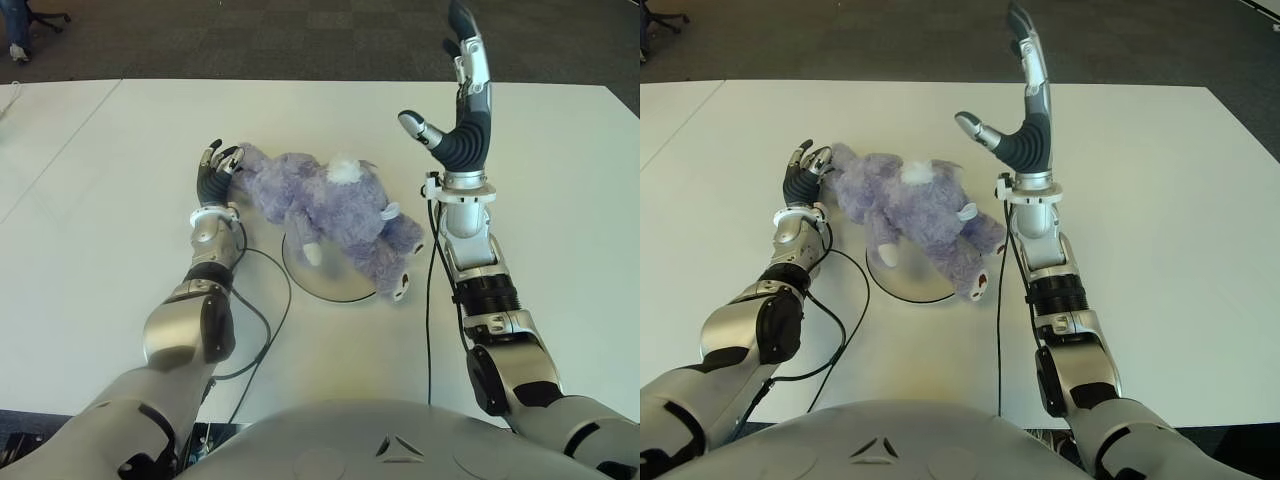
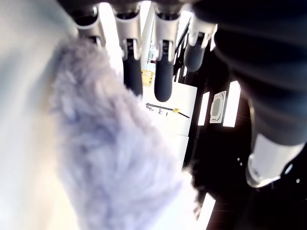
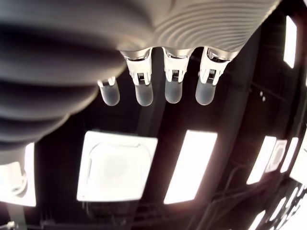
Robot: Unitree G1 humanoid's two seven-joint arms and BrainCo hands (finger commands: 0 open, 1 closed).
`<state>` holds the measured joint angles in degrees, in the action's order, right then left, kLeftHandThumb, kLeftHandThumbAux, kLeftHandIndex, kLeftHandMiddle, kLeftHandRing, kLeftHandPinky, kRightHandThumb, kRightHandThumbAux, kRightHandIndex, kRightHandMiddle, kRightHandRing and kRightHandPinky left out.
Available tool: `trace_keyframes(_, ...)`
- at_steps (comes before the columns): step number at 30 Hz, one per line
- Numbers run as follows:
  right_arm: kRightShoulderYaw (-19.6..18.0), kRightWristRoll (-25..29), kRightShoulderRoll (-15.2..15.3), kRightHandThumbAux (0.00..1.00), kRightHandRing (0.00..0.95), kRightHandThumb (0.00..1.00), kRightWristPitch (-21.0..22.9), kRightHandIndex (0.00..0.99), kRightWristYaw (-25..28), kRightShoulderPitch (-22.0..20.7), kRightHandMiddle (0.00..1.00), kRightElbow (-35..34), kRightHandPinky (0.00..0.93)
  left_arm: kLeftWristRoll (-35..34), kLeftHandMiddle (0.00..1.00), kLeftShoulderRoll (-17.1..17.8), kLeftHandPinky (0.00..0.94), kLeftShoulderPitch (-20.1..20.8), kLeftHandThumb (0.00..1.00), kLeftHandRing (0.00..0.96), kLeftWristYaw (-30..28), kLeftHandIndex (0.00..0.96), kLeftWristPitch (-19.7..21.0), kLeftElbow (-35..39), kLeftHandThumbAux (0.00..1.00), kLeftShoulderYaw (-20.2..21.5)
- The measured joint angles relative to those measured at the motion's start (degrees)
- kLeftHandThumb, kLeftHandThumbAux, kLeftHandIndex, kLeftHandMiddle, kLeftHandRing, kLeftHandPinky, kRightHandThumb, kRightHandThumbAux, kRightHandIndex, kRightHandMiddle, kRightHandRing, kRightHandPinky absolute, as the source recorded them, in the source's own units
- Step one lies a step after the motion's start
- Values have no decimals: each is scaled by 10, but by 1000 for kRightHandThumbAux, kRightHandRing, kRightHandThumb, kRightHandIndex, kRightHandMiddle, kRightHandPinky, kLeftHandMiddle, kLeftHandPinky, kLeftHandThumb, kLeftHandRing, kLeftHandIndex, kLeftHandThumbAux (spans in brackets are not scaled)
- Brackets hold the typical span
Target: Put the doll into the plate.
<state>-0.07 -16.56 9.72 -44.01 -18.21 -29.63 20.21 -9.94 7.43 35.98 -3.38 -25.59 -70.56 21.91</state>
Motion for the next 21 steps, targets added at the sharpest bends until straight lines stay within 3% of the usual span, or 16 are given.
trace_keyframes(8,-59,80,18,429,0,93,3,15,11,-76,0,136,0,0,283,0,319,0,0,308,0,145,0,0,646,-1)
trace_keyframes(15,-82,93,40,485,0,3,16,25,11,-132,8,269,23,0,285,0,311,0,0,309,0,145,0,0,645,-1)
trace_keyframes(21,-91,102,56,537,3,0,26,26,35,-155,14,372,15,1,277,-4,294,-6,0,294,0,143,-62,-4,642,-3)
